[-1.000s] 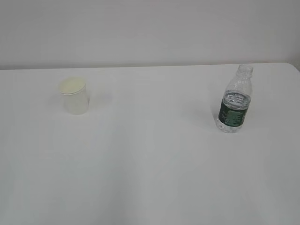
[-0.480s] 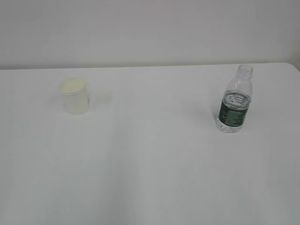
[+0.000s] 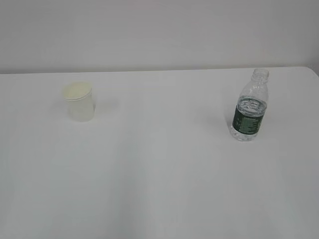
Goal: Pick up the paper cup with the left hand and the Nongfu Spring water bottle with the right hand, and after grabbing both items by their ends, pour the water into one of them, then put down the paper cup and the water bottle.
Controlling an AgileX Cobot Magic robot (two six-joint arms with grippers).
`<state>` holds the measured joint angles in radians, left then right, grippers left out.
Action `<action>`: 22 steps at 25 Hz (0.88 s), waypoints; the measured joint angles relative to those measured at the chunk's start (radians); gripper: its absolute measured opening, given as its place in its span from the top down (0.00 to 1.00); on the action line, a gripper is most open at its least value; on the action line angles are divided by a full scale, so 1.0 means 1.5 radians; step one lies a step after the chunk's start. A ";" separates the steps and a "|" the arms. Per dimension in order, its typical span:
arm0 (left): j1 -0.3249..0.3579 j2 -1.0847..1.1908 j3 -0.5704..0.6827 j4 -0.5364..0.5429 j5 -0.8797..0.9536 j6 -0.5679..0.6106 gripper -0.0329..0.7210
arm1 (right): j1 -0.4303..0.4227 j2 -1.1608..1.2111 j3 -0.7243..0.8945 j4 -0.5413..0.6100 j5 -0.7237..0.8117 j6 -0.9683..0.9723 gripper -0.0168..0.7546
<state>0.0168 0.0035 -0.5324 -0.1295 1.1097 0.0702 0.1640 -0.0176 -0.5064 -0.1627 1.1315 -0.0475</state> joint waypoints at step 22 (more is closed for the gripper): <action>0.000 0.045 -0.019 0.000 -0.107 0.000 0.23 | 0.000 0.037 -0.015 0.031 -0.156 -0.003 0.28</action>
<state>0.0168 0.0708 -0.5607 -0.1295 0.9495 0.0702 0.1640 0.0377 -0.5296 -0.1169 0.8981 -0.0522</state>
